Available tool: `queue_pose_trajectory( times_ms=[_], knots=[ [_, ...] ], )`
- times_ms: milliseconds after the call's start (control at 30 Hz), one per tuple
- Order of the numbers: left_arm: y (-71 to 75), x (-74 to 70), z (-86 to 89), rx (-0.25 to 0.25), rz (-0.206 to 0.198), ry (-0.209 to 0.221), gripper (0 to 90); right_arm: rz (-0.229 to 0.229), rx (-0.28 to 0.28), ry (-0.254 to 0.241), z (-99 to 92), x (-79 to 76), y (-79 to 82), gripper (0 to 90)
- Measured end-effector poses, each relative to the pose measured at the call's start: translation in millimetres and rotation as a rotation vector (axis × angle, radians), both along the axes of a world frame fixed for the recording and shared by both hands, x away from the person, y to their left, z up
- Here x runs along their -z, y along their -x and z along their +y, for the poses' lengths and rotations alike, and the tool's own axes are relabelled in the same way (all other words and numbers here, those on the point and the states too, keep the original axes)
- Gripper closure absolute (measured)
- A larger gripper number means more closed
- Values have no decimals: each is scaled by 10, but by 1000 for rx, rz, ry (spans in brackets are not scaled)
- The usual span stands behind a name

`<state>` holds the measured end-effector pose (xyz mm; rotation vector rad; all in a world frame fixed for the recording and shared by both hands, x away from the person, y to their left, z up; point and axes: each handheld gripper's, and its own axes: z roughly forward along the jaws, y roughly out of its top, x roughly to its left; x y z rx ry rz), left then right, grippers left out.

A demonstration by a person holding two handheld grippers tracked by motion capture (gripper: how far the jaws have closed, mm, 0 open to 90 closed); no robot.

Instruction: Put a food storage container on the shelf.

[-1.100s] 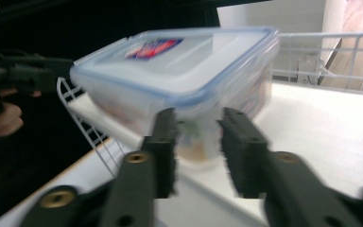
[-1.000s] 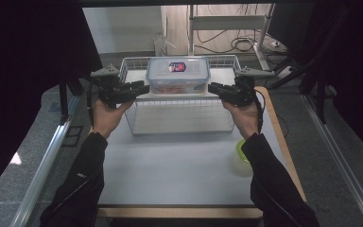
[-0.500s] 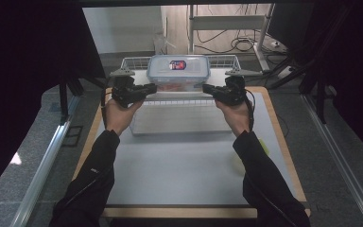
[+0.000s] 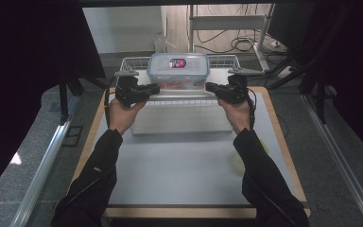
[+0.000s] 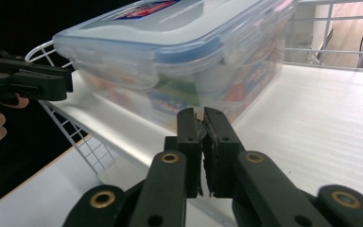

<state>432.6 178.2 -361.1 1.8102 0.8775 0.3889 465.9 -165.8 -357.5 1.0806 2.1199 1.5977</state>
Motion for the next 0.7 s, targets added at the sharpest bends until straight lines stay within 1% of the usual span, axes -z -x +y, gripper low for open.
queue_pose_trajectory(
  times_ms=[133,233,333,467,500,633,700],
  knots=[
    [114,23,-4,20,-15,-10,659,-14,-15,18,6,5,85,780],
    [210,53,-4,34,-26,-19,568,-15,-30,37,4,23,153,709],
    [304,102,-8,41,-37,-36,491,-20,-45,45,-3,49,224,641],
    [427,181,-7,46,-48,-58,394,-29,-54,73,0,76,326,558],
    [460,200,-5,47,-53,-63,376,-32,-60,79,1,84,351,537],
    [582,277,-1,62,-53,-67,308,-35,-75,99,15,133,459,450],
    [646,318,-6,64,-57,-78,275,-39,-86,114,19,170,516,407]
  ],
)
